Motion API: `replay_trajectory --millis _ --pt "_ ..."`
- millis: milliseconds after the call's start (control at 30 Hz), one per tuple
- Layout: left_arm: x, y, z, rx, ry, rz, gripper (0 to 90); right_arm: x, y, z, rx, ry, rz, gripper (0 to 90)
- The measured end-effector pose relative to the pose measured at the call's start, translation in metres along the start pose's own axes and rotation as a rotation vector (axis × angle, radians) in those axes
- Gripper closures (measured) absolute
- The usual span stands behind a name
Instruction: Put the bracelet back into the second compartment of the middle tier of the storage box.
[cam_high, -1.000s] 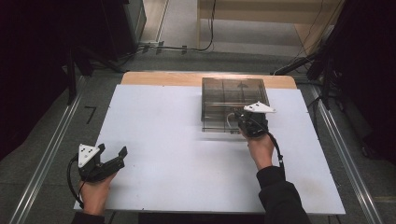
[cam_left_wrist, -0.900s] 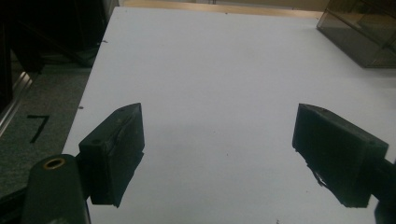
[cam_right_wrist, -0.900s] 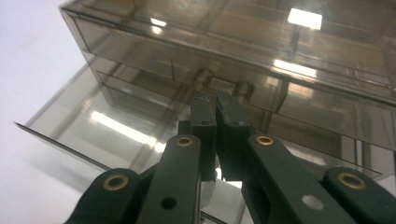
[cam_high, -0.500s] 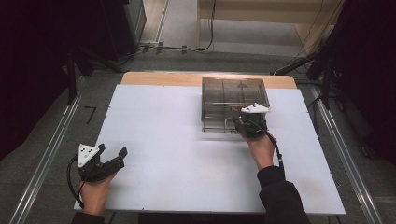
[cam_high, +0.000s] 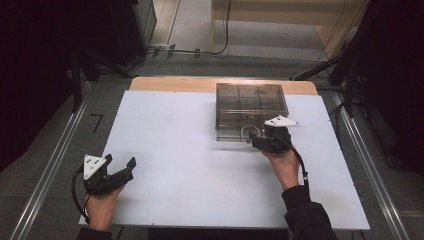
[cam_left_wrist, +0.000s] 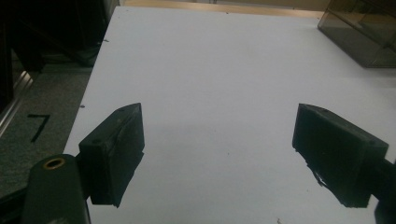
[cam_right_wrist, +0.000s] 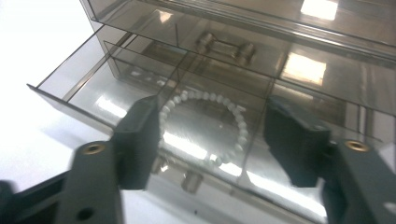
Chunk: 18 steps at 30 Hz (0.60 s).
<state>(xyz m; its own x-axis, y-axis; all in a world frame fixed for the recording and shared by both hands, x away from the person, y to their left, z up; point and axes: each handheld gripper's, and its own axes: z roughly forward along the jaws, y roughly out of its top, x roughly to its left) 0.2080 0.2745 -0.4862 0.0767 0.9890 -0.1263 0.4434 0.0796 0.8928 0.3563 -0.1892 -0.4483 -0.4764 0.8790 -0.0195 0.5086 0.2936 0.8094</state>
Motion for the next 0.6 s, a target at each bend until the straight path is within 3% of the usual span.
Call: replay_trajectory --millis 333,600 --pt "0.0 0.0 -0.001 0.0 0.002 0.003 16.9 -0.007 -0.018 -0.031 -0.067 0.027 0.019 17.6" --pt "0.0 0.0 -0.002 -0.004 0.007 -0.002 16.9 -0.034 -0.038 -0.063 -0.08 0.01 0.039 15.7"
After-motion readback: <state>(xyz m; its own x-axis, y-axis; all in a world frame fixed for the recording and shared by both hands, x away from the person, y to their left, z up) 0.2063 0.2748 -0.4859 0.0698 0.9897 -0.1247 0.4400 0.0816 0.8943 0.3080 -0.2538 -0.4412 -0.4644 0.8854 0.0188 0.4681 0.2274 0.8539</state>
